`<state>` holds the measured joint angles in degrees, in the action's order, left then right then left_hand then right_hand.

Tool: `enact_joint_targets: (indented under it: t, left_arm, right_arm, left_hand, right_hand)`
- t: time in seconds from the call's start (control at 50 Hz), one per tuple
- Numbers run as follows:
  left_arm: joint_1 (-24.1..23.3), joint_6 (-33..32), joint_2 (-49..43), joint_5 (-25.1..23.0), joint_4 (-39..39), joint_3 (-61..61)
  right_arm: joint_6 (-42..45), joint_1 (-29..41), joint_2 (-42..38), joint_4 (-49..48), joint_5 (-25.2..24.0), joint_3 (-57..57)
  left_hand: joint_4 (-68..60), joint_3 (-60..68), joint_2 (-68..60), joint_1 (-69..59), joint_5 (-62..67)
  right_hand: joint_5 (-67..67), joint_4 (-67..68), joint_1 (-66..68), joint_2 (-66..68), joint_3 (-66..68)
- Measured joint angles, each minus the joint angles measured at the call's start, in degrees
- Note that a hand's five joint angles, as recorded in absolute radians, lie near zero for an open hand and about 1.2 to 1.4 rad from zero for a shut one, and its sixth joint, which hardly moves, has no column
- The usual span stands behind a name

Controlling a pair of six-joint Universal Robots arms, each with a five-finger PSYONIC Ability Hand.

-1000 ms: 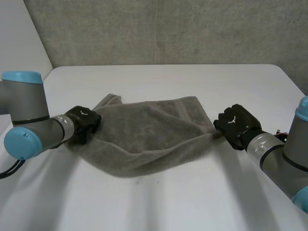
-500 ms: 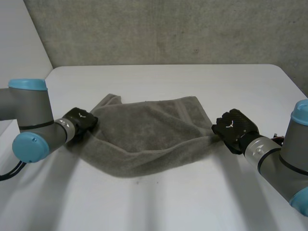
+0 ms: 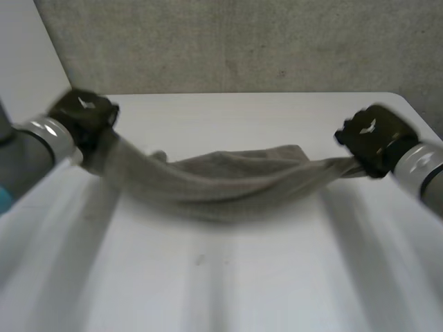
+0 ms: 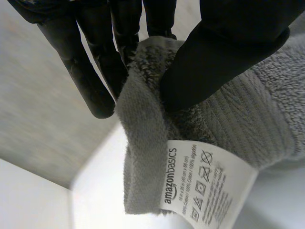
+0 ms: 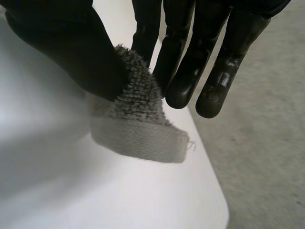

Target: Fold the towel.

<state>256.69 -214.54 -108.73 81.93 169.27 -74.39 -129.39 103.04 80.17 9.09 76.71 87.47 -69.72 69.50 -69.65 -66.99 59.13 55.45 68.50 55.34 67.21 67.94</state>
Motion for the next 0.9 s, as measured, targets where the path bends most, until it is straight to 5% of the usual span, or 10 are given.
enact_joint_targets:
  t: [0.28,0.54,0.66,0.9]
  left_arm:
    - [5.1,16.5,19.2,-0.2,3.1,-0.7]
    - [6.8,18.4,8.2,-0.3,3.8,-2.8]
    - [5.2,17.9,-3.6,-0.1,3.5,7.0]
    - [1.4,23.8,-13.5,1.0,11.6,44.2]
  right_arm:
    - [-3.7,-4.3,5.7,27.4,-1.2,-25.0]
    - [1.2,-4.0,-6.7,28.8,-0.2,-25.8]
    - [1.6,0.2,-15.2,19.9,3.8,-30.4]
    - [-2.2,5.7,-15.8,-24.6,11.1,-38.5]
  left_hand:
    - [0.0,0.0,0.0,-0.1,0.1]
    - [0.0,0.1,-0.1,-0.1,0.1]
    - [0.0,0.1,-0.1,-0.1,0.1]
    - [0.0,0.1,-0.1,-0.4,0.2]
  right_hand:
    - [0.0,0.0,0.0,0.4,0.0]
    - [0.0,0.0,0.0,0.4,0.0]
    - [0.0,0.0,0.0,0.4,0.0]
    - [0.0,0.0,0.0,0.4,0.2]
